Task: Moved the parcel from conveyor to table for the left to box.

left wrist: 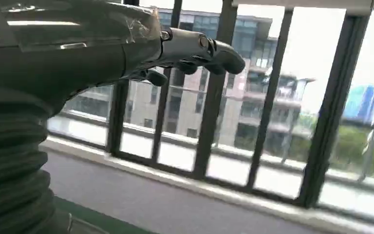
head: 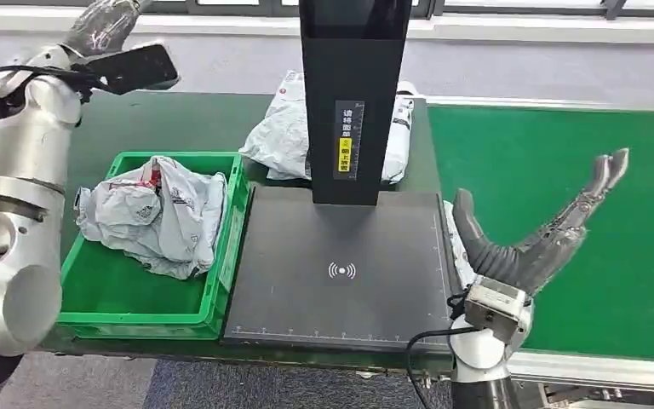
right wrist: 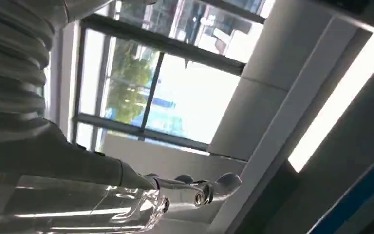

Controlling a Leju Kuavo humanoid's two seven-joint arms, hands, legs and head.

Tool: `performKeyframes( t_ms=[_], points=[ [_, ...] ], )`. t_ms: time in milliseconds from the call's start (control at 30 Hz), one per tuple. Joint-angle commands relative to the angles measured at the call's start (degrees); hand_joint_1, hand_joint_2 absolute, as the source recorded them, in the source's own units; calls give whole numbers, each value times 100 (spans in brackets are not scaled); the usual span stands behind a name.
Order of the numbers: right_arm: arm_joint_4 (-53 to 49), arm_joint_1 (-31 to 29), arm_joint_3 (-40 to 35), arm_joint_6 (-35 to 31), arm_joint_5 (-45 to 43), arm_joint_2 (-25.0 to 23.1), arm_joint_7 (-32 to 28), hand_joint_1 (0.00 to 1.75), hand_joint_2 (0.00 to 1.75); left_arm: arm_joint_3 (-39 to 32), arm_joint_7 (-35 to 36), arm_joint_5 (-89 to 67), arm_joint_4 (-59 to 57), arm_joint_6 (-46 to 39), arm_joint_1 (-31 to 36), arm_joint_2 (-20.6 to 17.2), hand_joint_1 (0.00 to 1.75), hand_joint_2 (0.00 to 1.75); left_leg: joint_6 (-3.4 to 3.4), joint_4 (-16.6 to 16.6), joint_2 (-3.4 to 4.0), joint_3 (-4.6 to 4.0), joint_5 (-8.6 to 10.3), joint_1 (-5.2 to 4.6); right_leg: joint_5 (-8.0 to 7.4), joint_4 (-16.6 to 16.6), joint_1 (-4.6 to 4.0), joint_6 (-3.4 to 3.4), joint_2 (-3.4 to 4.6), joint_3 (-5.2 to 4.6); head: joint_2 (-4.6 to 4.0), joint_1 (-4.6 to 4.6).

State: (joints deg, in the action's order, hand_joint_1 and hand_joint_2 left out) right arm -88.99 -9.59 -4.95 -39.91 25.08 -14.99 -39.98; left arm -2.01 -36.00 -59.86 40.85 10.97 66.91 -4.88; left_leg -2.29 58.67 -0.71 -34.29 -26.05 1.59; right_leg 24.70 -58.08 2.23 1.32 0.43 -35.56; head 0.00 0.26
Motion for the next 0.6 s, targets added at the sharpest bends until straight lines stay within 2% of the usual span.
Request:
performKeyframes(
  t_ms=[33, 67, 100, 133, 167, 233, 267, 333, 433, 600],
  points=[
    [2865, -997, 2773, -9, 2745, -32, 913, 0, 175, -479, 366, 3225, 4072, -433, -3396, 1172, 0, 175, 22, -61, 5, 66, 12, -2, -14, 64, -6, -17, -7, 69, -2, -4],
    [2984, -1029, 2862, -9, 2660, 23, 769, 0, 175, -394, 322, 3279, 4229, -495, -3622, 1159, 0, 175, 29, -77, -5, 82, 17, -6, -15, 81, -3, -17, -19, 88, 0, -2],
    [3153, -1084, 3183, -9, 3435, 82, 1456, 0, 175, -479, 226, 3830, 4419, -355, -3927, 1359, 0, 175, 37, -94, 4, 100, 19, -8, -21, 102, -3, -20, -12, 106, 0, 2],
    [3371, -1108, 3438, -9, 3777, 189, 1847, 0, 175, -399, 179, 4068, 4554, -244, -4226, 1463, 0, 175, 39, -94, 0, 98, 20, -9, -21, 105, -3, -19, -16, 108, 0, 0],
    [3411, -1084, 3468, -9, 3708, 244, 1769, 0, 175, -326, 164, 4057, 4593, -254, -4355, 1509, 0, 175, 24, -44, 6, 62, -2, -12, -1, 49, 6, -7, 0, 68, 0, -2],
    [3740, -1025, 3632, -9, 3847, 447, 2069, 0, 175, -94, -9, 4377, 4607, -71, -4779, 1661, 0, 175, 36, -56, 1, 71, -3, -17, -2, 68, 7, -12, -11, 83, 0, 2],
    [3969, -1017, 3643, -9, 3920, 560, 2319, 0, 175, -19, -149, 4554, 4646, 0, -4985, 1766, 0, 175, 28, -35, -11, 50, -9, -11, 7, 47, 4, -4, -15, 64, 0, 2],
    [4182, -981, 3703, 61, 3741, 668, 2392, 0, 175, 183, -273, 4752, 4770, 68, -5321, 1864, 0, 175, 40, -53, -4, 73, -13, -18, 10, 68, 9, -7, -14, 85, 0, -4],
    [4359, -964, 3774, 392, 3238, 767, 2241, 0, 175, 421, -330, 4971, 4839, 210, -5590, 1933, 0, 175, 41, -26, -13, 39, -24, -18, 24, 40, 12, 6, -22, 56, 0, -2],
    [4389, -971, 3768, 391, 3197, 783, 2209, 0, 175, 443, -335, 4978, 4849, 208, -5580, 1930, 0, 175, 36, -8, -9, 17, -35, -17, 26, 19, 12, 3, -15, 27, 0, -2]
  ],
)
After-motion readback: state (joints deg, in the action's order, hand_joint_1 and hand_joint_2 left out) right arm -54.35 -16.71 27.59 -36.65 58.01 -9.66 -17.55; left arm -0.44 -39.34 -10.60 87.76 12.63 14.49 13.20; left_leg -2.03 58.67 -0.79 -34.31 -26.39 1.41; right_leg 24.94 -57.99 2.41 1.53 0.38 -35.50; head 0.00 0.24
